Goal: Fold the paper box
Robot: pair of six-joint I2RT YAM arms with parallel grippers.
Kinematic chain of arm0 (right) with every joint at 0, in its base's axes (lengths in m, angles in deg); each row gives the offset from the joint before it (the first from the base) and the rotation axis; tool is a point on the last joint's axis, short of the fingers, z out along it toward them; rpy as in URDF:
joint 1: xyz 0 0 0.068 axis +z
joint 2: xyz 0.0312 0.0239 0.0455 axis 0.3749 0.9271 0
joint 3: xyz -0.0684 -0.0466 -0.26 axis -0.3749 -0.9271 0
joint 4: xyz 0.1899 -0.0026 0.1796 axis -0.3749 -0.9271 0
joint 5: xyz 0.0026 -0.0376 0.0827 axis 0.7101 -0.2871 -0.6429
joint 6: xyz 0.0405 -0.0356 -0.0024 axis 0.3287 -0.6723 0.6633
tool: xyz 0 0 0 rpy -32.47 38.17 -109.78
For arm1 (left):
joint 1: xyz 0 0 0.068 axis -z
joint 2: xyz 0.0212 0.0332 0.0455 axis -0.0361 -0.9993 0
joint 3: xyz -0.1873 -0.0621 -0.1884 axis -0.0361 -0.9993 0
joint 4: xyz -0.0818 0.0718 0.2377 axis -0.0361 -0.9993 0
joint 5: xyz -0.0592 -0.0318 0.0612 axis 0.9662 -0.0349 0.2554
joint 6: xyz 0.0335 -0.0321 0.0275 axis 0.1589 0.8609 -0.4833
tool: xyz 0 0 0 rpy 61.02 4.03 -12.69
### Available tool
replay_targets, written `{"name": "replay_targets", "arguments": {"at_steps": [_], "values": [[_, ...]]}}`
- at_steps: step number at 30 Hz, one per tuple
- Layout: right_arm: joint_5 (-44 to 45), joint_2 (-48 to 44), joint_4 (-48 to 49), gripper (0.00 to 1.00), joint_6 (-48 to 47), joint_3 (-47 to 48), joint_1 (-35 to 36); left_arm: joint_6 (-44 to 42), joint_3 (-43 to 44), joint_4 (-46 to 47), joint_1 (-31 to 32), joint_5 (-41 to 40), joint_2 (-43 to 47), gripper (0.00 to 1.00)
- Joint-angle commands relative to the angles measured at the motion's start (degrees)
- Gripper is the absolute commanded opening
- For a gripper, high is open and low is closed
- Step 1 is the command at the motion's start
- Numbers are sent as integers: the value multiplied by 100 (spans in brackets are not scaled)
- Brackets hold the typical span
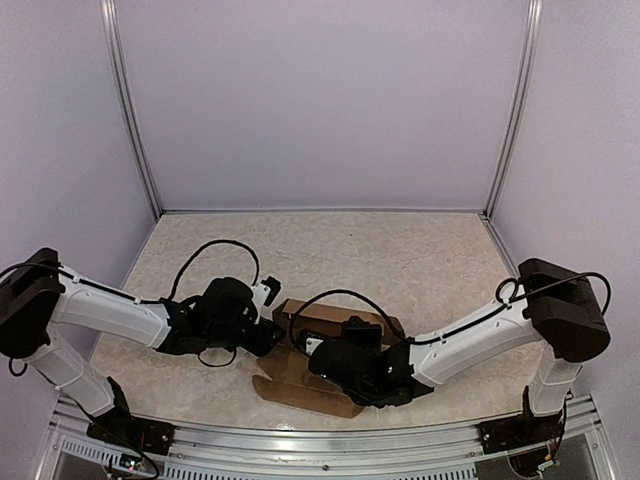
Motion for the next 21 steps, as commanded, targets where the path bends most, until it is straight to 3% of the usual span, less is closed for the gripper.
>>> {"name": "replay_targets", "arguments": {"at_steps": [1, 11, 21], "values": [[140, 230, 26, 0, 278, 110, 140, -97, 325, -304, 91, -337, -223, 32], [213, 434, -117, 0, 568, 320, 198, -37, 448, -482, 270, -790, -401, 31], [23, 581, -949, 0, 1320, 697, 271, -72, 617, -392, 335, -1295, -446, 24]]}}
